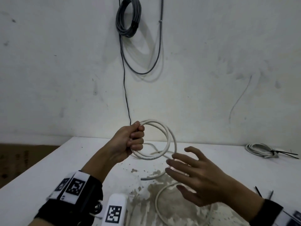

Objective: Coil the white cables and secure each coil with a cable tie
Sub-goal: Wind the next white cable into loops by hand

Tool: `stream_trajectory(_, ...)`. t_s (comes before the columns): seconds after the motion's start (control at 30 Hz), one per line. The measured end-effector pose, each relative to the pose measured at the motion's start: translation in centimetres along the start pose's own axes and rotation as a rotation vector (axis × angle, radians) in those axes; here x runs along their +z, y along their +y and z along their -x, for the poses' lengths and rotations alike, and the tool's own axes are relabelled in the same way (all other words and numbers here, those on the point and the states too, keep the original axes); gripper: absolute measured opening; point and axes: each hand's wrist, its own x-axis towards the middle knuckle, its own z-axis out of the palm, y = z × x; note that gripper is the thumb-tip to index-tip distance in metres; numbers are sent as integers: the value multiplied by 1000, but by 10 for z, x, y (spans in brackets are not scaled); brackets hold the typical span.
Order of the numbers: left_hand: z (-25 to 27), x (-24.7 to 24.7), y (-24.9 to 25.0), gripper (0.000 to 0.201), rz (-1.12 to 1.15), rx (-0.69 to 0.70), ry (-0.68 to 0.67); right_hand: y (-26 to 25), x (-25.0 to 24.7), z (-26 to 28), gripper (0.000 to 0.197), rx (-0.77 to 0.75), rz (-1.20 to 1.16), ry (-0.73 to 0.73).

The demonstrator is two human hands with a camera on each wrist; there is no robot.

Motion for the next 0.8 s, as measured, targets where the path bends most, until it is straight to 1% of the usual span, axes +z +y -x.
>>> stream_trajectory(0.07, 1, -2, 4, 36, 20, 6, 0, 4, 13, 0, 49, 15, 89, -106)
stream_trajectory(0.13, 3, -3, 7, 36, 20, 11, -3, 7, 25, -3, 62, 55, 160, -179)
stream_trajectory(0.17, 4, -2, 8, 36, 8, 13, -7, 8, 30, -5, 63, 62, 180, -196)
stream_trajectory(0.2, 5, -2, 10, 37, -6, 16, -10, 8, 35, -8, 56, 50, 195, -196)
stream_trajectory(0.27, 6, -1, 12, 37, -23, 35, -5, 7, 38, -16, 32, 1, 225, -142)
stream_trajectory(0.3, 6, -2, 14, 36, -23, 55, 12, 6, 37, -19, 23, -14, 222, -100)
stream_trajectory(0.33, 5, -3, 15, 36, -19, 84, 43, 5, 36, -22, 19, -19, 189, -56)
stream_trajectory(0.4, 5, -9, 15, 36, -12, 152, 137, 1, 31, -28, 21, -10, 67, -9)
stream_trajectory(0.47, 5, -14, 11, 36, -9, 216, 231, -8, 23, -35, 32, 58, -79, -21)
stream_trajectory(0.5, 4, -16, 8, 36, -14, 245, 267, -12, 19, -38, 37, 104, -136, -36)
stream_trajectory(0.57, 5, -16, 1, 35, -53, 292, 299, -18, 15, -44, 40, 167, -195, -46)
stream_trajectory(0.63, 6, -11, -6, 34, -93, 349, 287, -18, 16, -49, 35, 229, -225, 25)
stream_trajectory(0.7, 8, -5, -14, 34, -95, 404, 256, -16, 16, -56, 25, 333, -276, 161)
stream_trajectory(0.77, 10, 1, -22, 36, -24, 433, 194, -18, 12, -65, 20, 448, -316, 248)
stream_trajectory(0.8, 10, 5, -25, 36, 43, 436, 163, -21, 11, -69, 22, 488, -332, 277)
